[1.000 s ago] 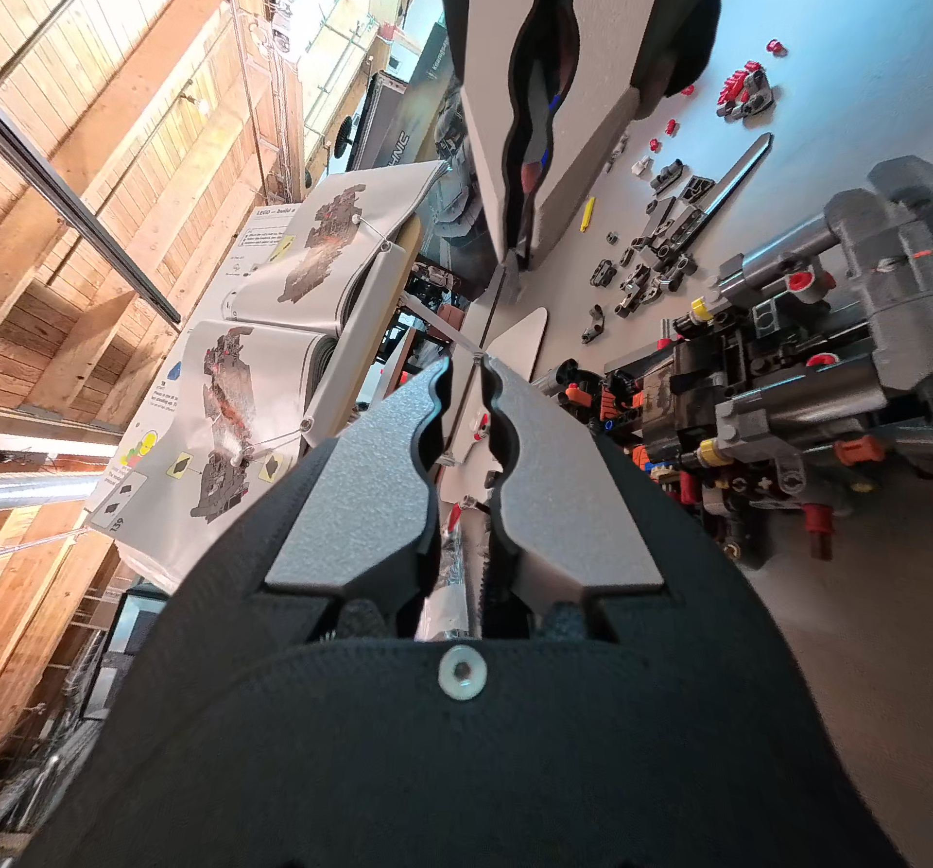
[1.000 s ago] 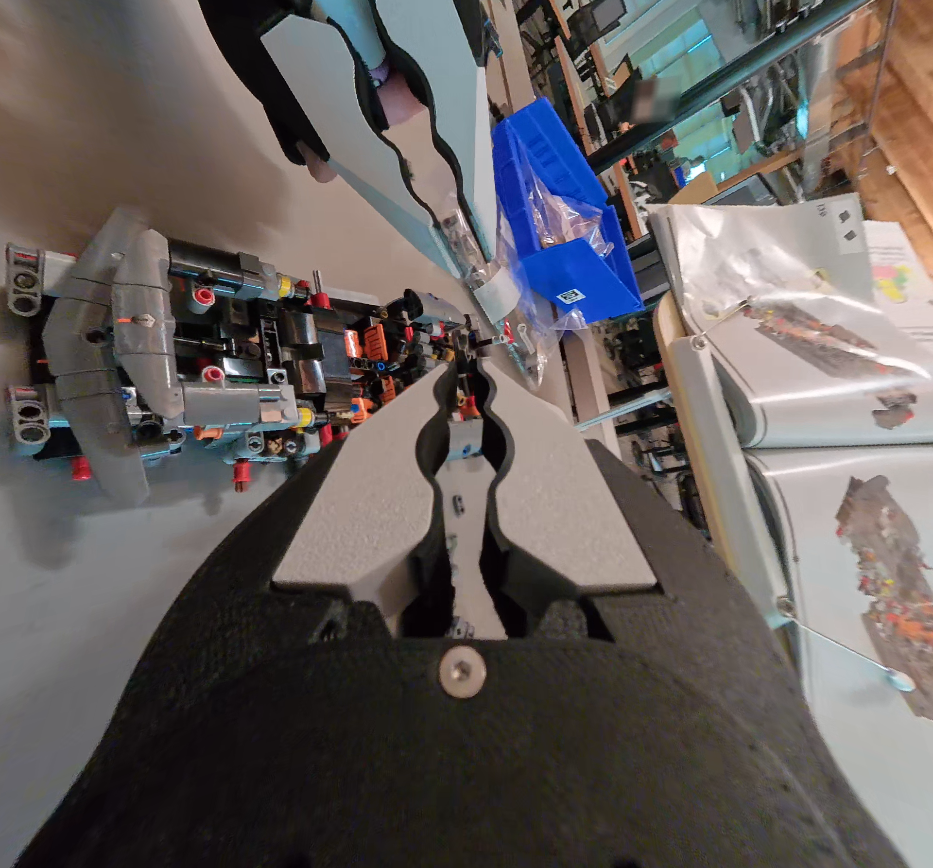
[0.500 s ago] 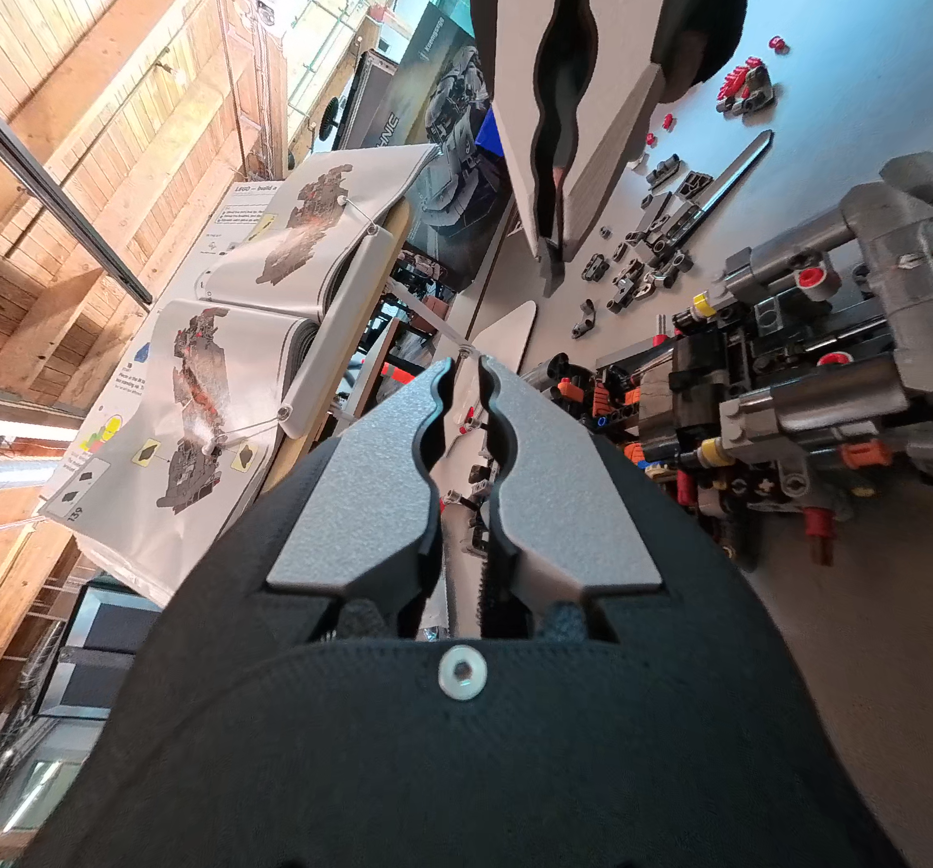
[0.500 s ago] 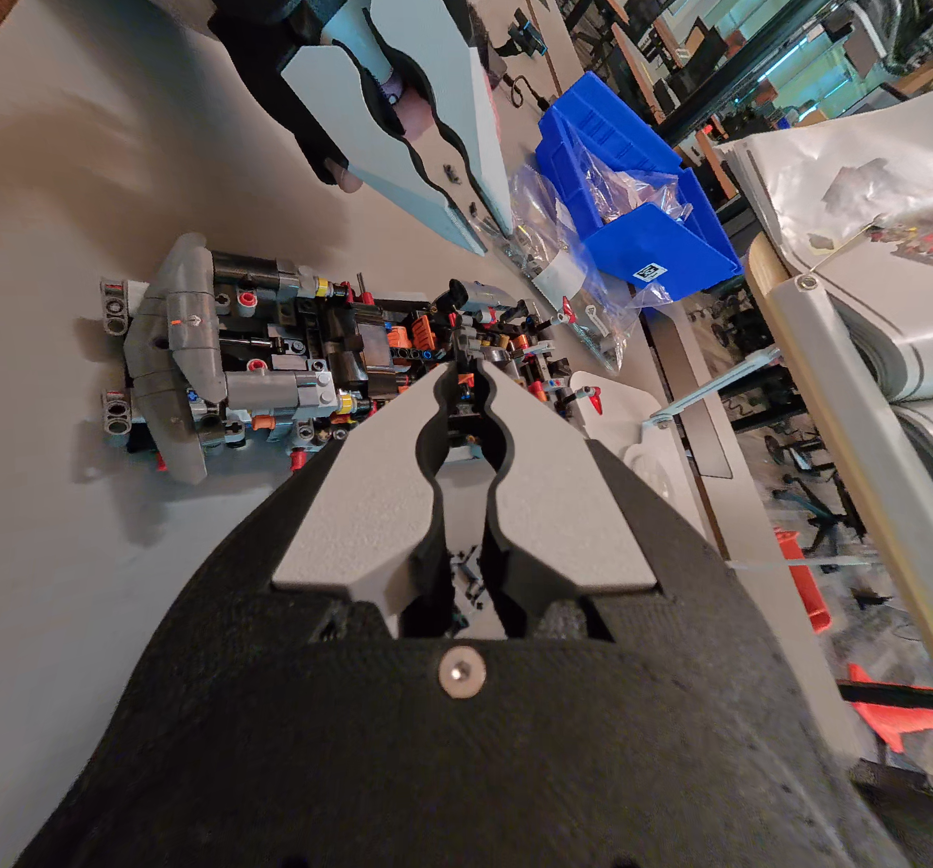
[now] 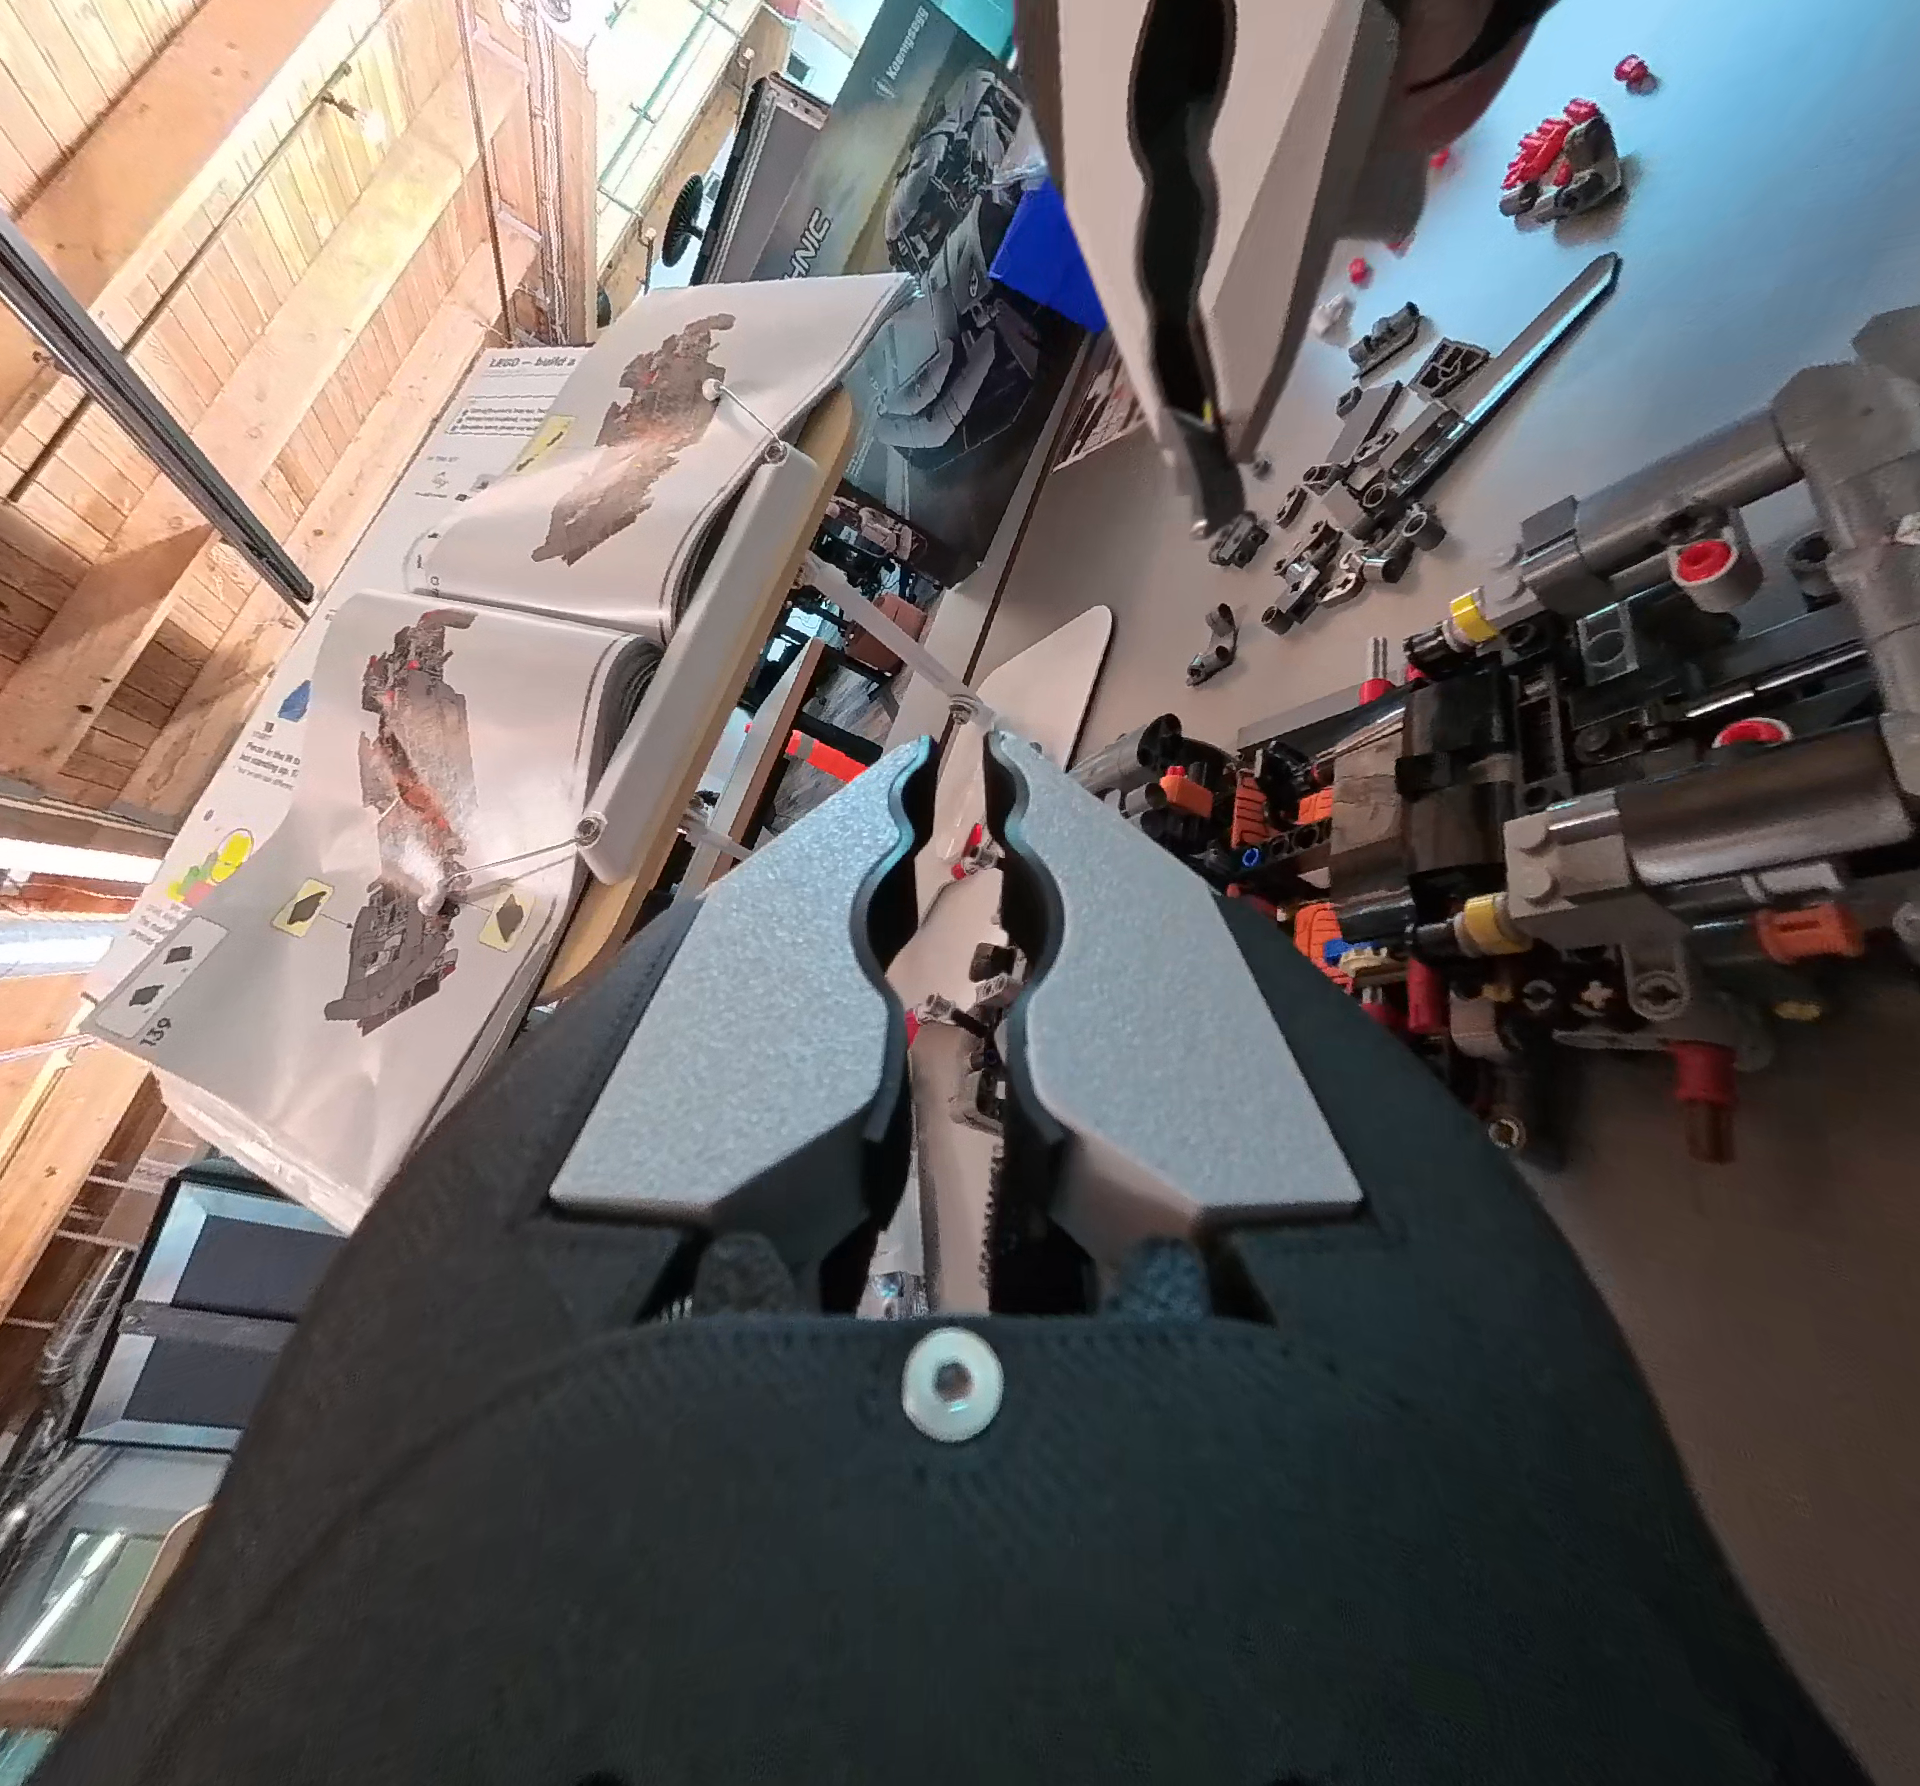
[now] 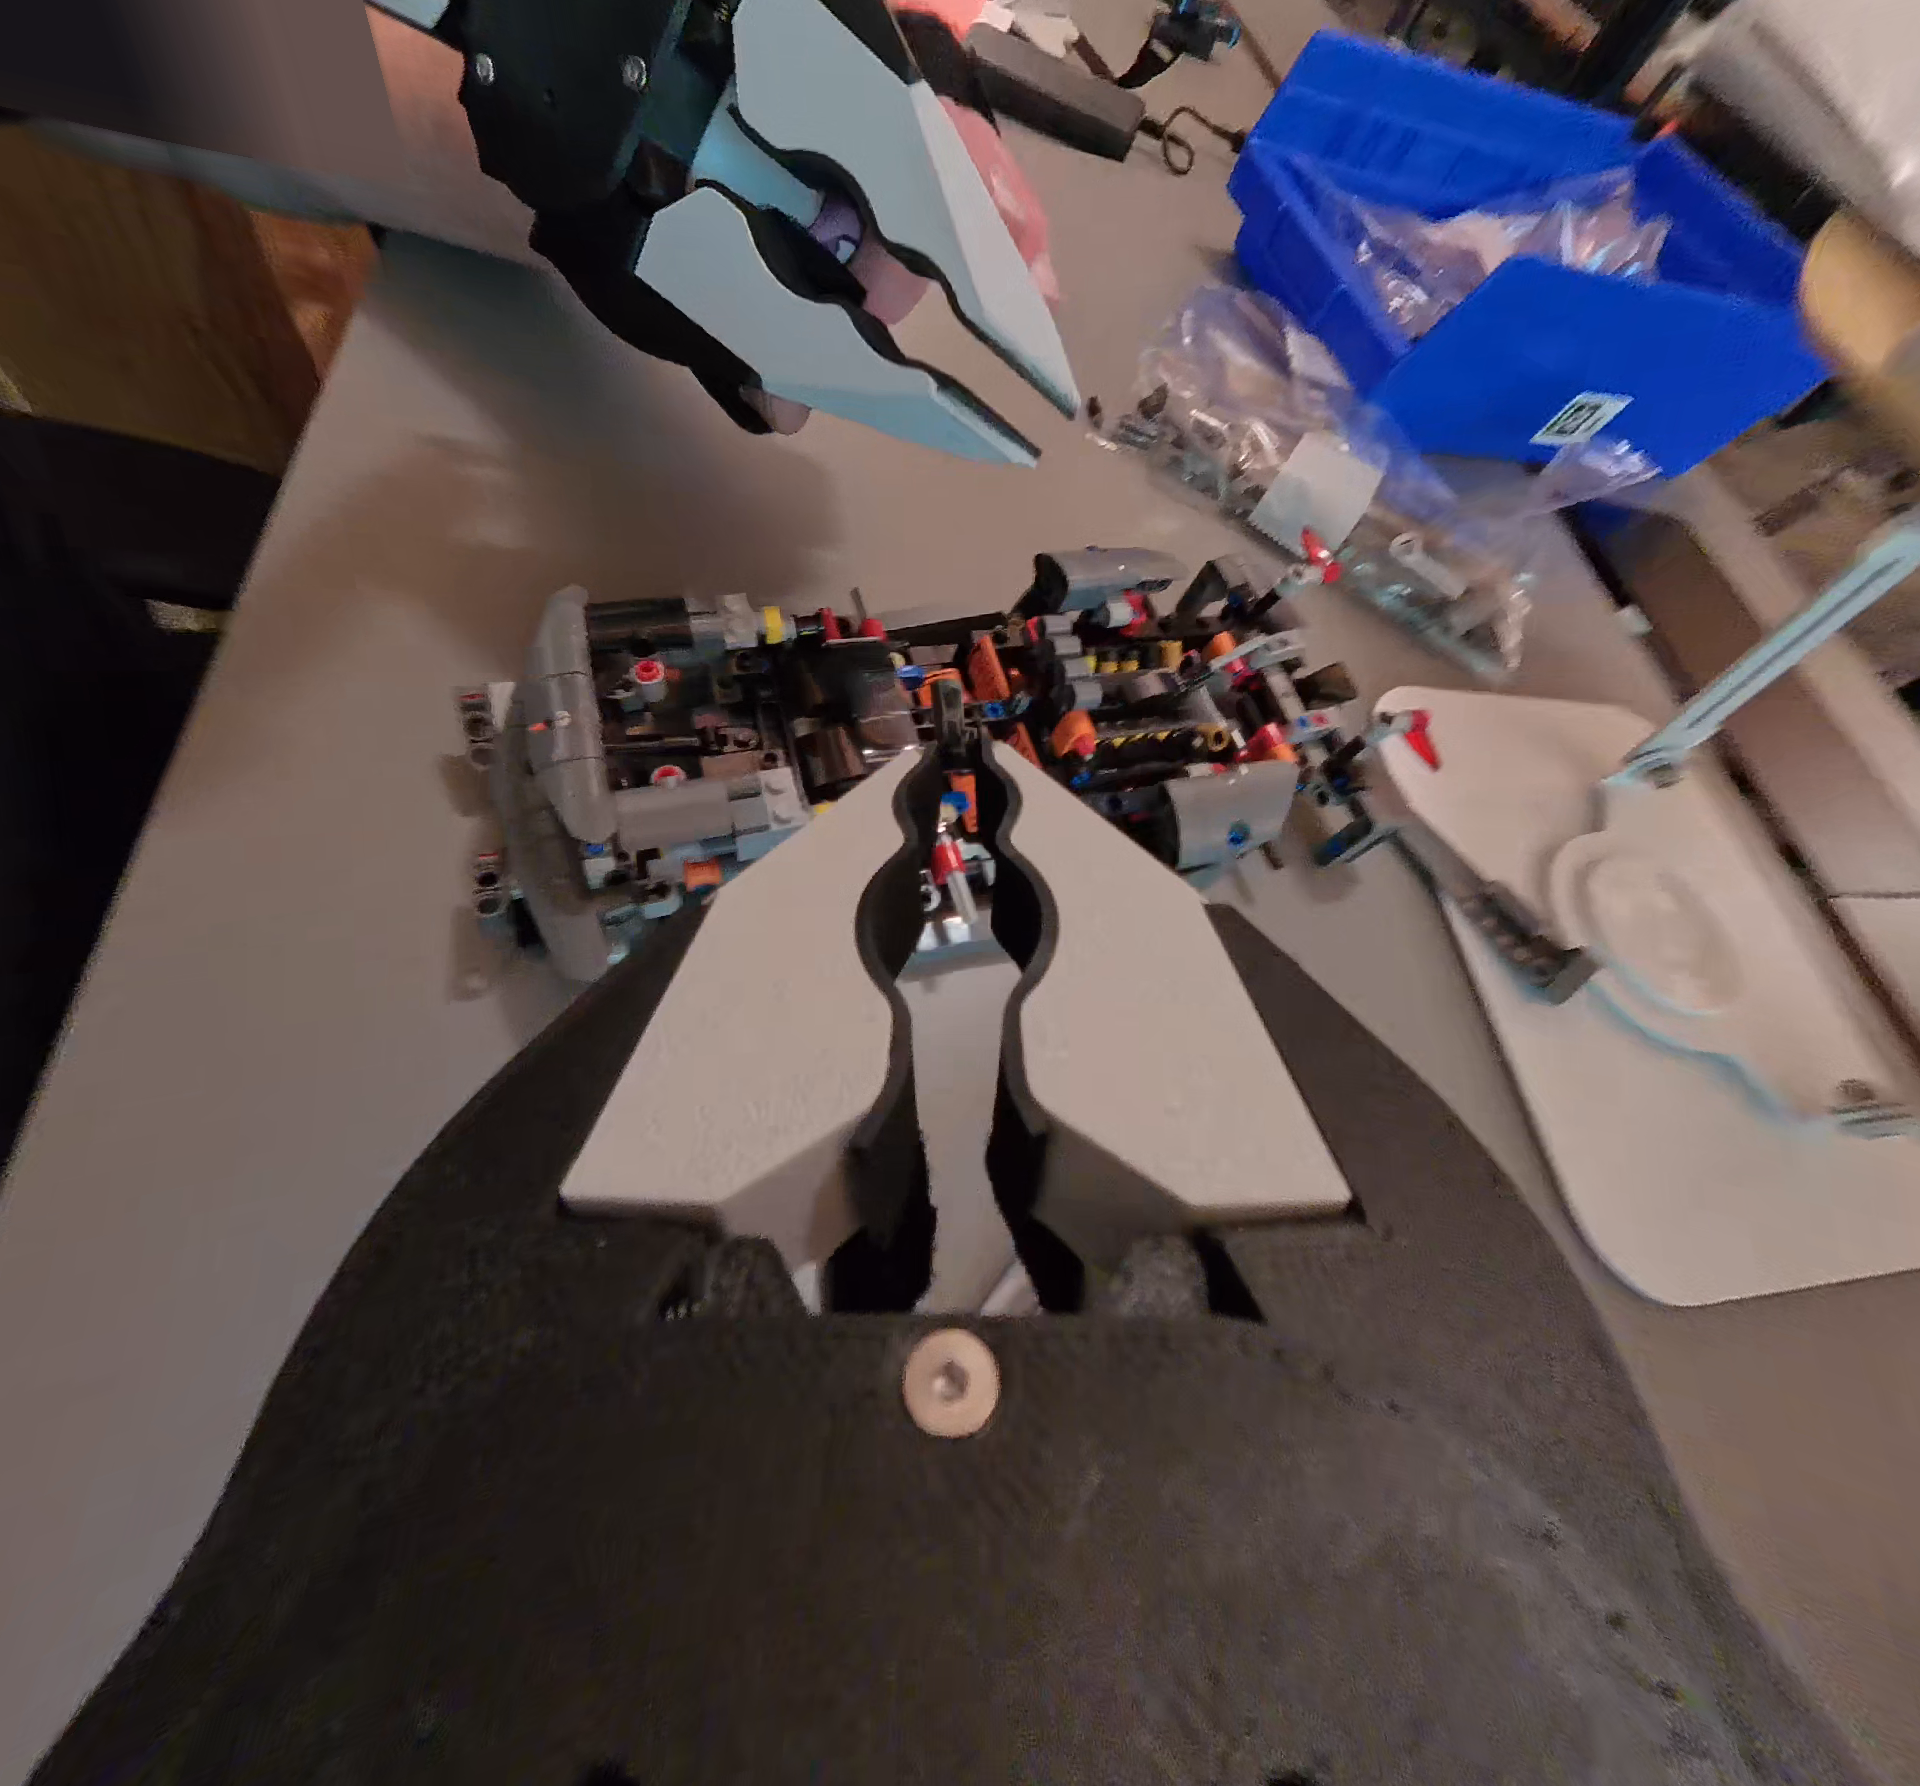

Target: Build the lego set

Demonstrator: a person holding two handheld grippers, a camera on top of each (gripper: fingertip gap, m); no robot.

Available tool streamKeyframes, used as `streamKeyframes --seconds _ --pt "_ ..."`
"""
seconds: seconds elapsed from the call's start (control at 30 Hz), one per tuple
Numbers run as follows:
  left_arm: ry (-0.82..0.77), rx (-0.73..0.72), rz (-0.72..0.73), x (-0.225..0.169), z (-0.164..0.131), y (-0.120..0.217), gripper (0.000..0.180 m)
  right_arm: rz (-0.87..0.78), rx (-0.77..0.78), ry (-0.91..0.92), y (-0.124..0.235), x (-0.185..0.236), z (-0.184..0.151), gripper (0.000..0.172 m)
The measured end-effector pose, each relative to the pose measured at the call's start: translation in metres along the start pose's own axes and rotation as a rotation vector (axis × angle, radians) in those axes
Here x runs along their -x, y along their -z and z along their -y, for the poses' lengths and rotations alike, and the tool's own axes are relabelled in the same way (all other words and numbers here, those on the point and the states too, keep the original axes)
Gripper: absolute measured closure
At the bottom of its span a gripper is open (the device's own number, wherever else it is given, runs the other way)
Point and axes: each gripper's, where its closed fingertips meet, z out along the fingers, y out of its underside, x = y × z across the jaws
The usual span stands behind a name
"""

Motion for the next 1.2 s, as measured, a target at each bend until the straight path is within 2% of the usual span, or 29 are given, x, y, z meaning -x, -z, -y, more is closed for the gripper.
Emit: streamKeyframes --seconds 0.3,0.6,0.73,0.97,1.2 --pt "-0.012 -0.007 -0.031 -0.006 0.004 0.002 0.174 0.299 0.084 -0.312 0.012 0.027 -0.021 0.168" --pt "-0.006 -0.026 -0.048 -0.008 0.012 0.007 0.174 0.498 0.136 -0.422 0.001 0.038 -0.006 0.169" --pt "0.121 -0.084 -0.173 -0.017 0.022 0.012 0.174 0.525 0.176 -0.391 -0.009 0.039 0.005 0.169" --pt "0.479 -0.103 -0.461 -0.033 0.027 0.021 0.168 0.529 0.254 -0.325 -0.026 0.037 0.013 0.169" --pt "0.607 -0.107 -0.553 -0.039 0.030 0.023 0.170 0.499 0.347 -0.245 -0.036 0.037 0.017 0.169"
